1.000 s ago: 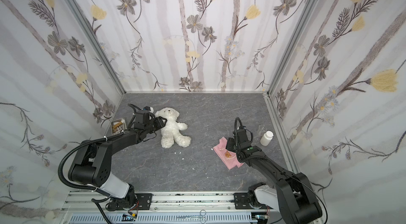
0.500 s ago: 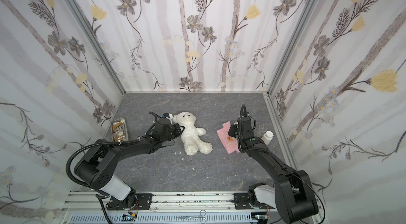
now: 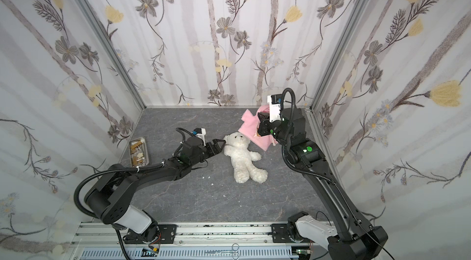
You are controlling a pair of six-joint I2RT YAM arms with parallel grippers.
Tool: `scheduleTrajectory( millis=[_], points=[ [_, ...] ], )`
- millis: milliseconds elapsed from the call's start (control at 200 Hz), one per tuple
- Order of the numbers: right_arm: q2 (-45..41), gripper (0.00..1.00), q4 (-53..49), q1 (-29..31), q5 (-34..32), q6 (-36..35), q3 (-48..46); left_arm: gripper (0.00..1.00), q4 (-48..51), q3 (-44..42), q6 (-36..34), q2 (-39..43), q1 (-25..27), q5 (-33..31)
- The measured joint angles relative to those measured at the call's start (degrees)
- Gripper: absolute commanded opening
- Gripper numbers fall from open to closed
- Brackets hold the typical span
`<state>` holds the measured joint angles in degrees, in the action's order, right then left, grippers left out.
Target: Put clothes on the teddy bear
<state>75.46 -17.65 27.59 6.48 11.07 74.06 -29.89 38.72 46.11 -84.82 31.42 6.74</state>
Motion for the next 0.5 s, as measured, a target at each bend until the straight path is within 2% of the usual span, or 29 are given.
scheduleTrajectory(
  millis=[180, 325, 420, 500],
  points=[
    [11.89, 0.0, -6.91, 13.46, 0.61, -3.19, 9.81, 0.93, 10.73, -3.69, -5.46, 15.1, -17.16, -4.74],
    [22.6, 0.0, -10.29, 21.03, 0.17, -4.83, 16.24, 0.95, 15.74, -5.07, -7.54, 23.43, -28.33, -5.68],
    [27.28, 0.0, -12.98, 24.09, 0.09, -5.57, 18.27, 0.95, 17.94, -6.4, -7.61, 27.43, -33.9, -6.23],
    [28.65, 0.0, -13.97, 25.46, -0.5, -5.62, 18.56, 0.95, 19.02, -6.95, -7.98, 29.22, -36.24, -5.31]
  ],
)
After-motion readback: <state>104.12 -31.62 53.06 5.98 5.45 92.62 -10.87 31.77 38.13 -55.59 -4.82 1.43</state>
